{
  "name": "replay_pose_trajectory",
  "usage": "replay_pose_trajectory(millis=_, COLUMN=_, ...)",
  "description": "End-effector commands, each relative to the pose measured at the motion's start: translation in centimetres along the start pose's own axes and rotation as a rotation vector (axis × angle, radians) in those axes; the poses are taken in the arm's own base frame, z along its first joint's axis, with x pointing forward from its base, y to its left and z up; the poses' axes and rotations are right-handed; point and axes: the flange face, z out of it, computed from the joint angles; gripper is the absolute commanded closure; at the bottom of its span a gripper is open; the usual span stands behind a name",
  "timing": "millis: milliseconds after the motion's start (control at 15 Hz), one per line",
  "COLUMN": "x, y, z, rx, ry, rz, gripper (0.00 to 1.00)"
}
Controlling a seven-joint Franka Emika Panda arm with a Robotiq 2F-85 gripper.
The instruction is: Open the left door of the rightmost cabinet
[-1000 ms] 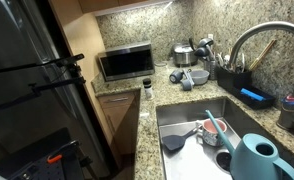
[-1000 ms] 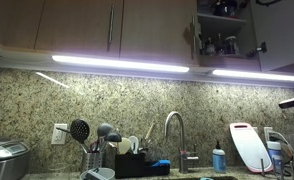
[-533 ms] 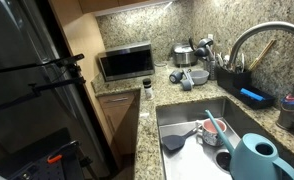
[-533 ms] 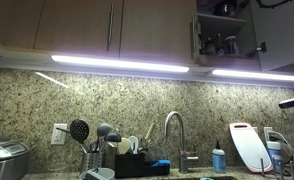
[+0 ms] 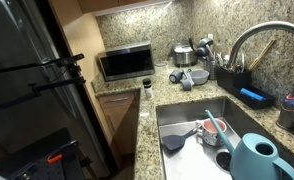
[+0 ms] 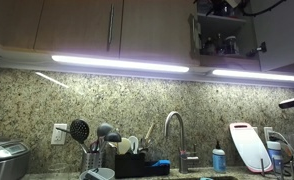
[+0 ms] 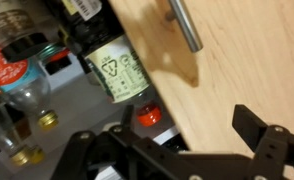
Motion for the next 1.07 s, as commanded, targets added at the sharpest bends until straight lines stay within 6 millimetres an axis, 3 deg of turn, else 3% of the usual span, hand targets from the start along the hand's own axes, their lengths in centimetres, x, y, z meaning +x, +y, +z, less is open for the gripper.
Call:
replay_pose_trajectory(millis=0, x=-0.1, y=-2.1, z=2.9, rx=0.103, ry=-0.088, rz=-0.04, gripper=0.0)
replay_pose_trajectory(millis=333, x=0.6, y=-3.1, z=2.6, rx=0.18, ry=-0.074, rz=-0.08, gripper=0.0)
replay_pose_trajectory(millis=733, x=2.8, y=0.4, z=-1.0, rx=0.137, ry=0.027, rz=-0.062, gripper=0.0)
replay_pose_trajectory(millis=1000, x=4.5, y=2.1, z=-1.4, rx=0.106, ry=0.061, rz=-0.039, gripper=0.0)
